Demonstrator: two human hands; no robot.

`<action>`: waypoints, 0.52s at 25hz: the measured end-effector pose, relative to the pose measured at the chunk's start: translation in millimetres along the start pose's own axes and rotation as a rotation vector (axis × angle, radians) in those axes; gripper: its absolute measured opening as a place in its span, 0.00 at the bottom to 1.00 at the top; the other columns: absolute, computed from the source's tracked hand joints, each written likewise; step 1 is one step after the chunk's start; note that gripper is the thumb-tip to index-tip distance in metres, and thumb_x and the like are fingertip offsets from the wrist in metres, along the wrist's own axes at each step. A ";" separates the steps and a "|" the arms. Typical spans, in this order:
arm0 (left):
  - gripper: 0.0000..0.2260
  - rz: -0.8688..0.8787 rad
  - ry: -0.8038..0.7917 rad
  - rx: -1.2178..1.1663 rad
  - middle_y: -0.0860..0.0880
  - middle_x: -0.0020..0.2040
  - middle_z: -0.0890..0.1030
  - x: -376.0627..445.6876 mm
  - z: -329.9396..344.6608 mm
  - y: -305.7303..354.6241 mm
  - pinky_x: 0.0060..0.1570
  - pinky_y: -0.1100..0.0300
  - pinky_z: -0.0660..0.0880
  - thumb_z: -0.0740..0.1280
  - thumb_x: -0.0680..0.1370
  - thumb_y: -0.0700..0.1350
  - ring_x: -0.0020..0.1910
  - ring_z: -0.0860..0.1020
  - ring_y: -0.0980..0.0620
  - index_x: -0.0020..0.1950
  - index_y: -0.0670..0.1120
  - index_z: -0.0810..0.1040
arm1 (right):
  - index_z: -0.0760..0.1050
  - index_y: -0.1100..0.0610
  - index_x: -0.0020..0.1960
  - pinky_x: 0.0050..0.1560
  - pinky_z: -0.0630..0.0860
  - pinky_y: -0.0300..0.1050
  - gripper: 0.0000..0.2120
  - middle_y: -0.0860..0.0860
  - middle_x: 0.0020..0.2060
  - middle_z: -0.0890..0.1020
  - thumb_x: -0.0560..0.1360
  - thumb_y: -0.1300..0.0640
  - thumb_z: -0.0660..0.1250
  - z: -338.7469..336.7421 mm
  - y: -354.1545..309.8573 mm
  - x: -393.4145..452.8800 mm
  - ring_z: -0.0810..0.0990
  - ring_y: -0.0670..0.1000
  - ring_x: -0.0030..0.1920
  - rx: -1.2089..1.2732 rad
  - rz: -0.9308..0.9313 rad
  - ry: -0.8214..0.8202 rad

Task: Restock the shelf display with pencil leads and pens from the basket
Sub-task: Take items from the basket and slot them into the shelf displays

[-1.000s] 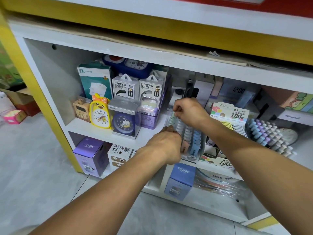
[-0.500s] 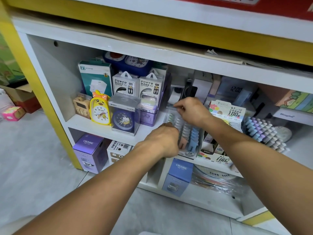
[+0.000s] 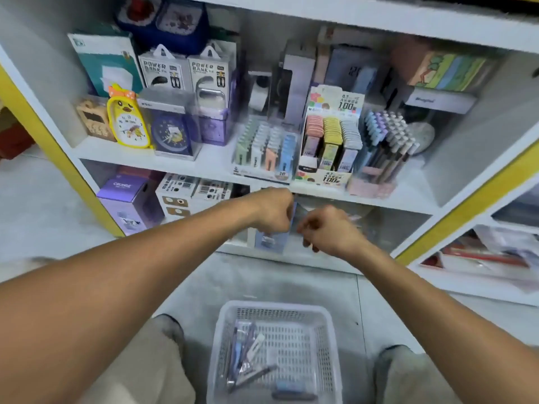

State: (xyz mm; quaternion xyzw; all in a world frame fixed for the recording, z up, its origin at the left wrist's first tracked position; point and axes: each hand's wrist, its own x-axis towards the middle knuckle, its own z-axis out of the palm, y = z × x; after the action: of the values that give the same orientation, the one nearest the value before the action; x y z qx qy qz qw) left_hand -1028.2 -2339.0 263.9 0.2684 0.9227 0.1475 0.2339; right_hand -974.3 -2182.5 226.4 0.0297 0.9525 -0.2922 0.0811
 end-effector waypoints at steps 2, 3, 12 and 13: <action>0.10 -0.047 -0.215 -0.113 0.38 0.46 0.84 4.3 35.9 10.0 0.37 0.56 0.81 0.66 0.76 0.36 0.38 0.84 0.45 0.56 0.36 0.80 | 0.83 0.57 0.45 0.31 0.77 0.37 0.12 0.53 0.35 0.86 0.73 0.66 0.62 31.3 31.4 -23.4 0.82 0.49 0.29 -0.028 0.088 -0.205; 0.10 -0.078 -0.301 -0.141 0.37 0.48 0.84 6.3 55.0 12.4 0.37 0.56 0.81 0.66 0.76 0.36 0.38 0.84 0.44 0.55 0.34 0.80 | 0.83 0.58 0.46 0.31 0.77 0.38 0.11 0.56 0.37 0.86 0.73 0.66 0.62 48.3 45.0 -33.5 0.84 0.51 0.32 -0.036 0.138 -0.279; 0.11 -0.252 -0.524 0.122 0.45 0.42 0.76 19.9 237.0 -21.3 0.43 0.56 0.79 0.72 0.75 0.41 0.42 0.81 0.46 0.54 0.40 0.75 | 0.79 0.63 0.55 0.53 0.81 0.50 0.10 0.58 0.53 0.82 0.75 0.65 0.66 194.7 151.7 -86.8 0.82 0.56 0.51 -0.261 0.180 -0.580; 0.12 -0.259 -0.528 0.136 0.45 0.44 0.77 19.1 255.7 -31.7 0.44 0.56 0.78 0.71 0.75 0.41 0.46 0.81 0.45 0.56 0.40 0.76 | 0.77 0.61 0.56 0.53 0.80 0.50 0.10 0.57 0.54 0.81 0.75 0.63 0.67 209.4 161.0 -91.7 0.81 0.56 0.52 -0.295 0.167 -0.604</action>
State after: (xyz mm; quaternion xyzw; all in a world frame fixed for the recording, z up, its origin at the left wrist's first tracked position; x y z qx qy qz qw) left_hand -925.3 -2316.5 28.0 0.1928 0.8644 -0.0206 0.4640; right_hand -838.5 -2167.7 -17.6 0.0078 0.9116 -0.1394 0.3865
